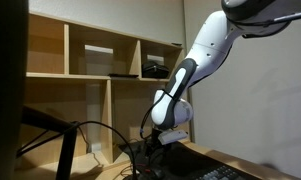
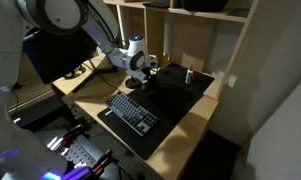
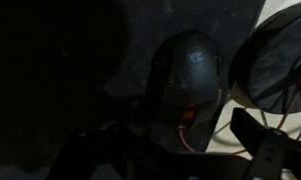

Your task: Move the mouse closer to the white bottle

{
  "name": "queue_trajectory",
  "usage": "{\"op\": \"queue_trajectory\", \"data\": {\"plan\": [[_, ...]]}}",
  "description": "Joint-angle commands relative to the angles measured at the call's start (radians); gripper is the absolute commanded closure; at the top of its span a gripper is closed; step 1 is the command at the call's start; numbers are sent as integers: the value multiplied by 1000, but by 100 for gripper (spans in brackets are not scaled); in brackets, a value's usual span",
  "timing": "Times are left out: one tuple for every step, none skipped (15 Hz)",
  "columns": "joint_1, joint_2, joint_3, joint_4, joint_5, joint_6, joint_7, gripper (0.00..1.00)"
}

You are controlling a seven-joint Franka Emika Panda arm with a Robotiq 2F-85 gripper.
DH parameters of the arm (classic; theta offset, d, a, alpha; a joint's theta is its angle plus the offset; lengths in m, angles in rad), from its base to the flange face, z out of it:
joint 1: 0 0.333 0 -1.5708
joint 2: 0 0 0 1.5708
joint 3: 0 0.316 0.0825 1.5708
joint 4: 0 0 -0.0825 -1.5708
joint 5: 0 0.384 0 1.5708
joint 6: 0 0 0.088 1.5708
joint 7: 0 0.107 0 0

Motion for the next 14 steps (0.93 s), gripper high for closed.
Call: {"op": "queue_trajectory", "data": {"plan": [[62, 16, -35, 16, 67, -41, -74, 0], [65, -2, -43, 0, 85, -13, -68, 0], [76, 1, -47, 0, 89, -16, -70, 0], [82, 3, -49, 0, 89, -17, -70, 0], [84, 3, -51, 0, 89, -18, -70, 0], [84, 3, -52, 0, 89, -18, -70, 0], [129, 33, -102, 27, 63, -15, -26, 0], [154, 58, -133, 50, 56, -16, 0, 0], [170, 90, -152, 74, 59, -13, 13, 0], [175, 113, -157, 92, 68, -9, 13, 0], [180, 135, -161, 109, 75, -2, 16, 0], [178, 153, -155, 125, 85, -8, 10, 0], [192, 176, -162, 144, 87, -2, 22, 0], [186, 193, -153, 160, 99, -13, 16, 0]]}}
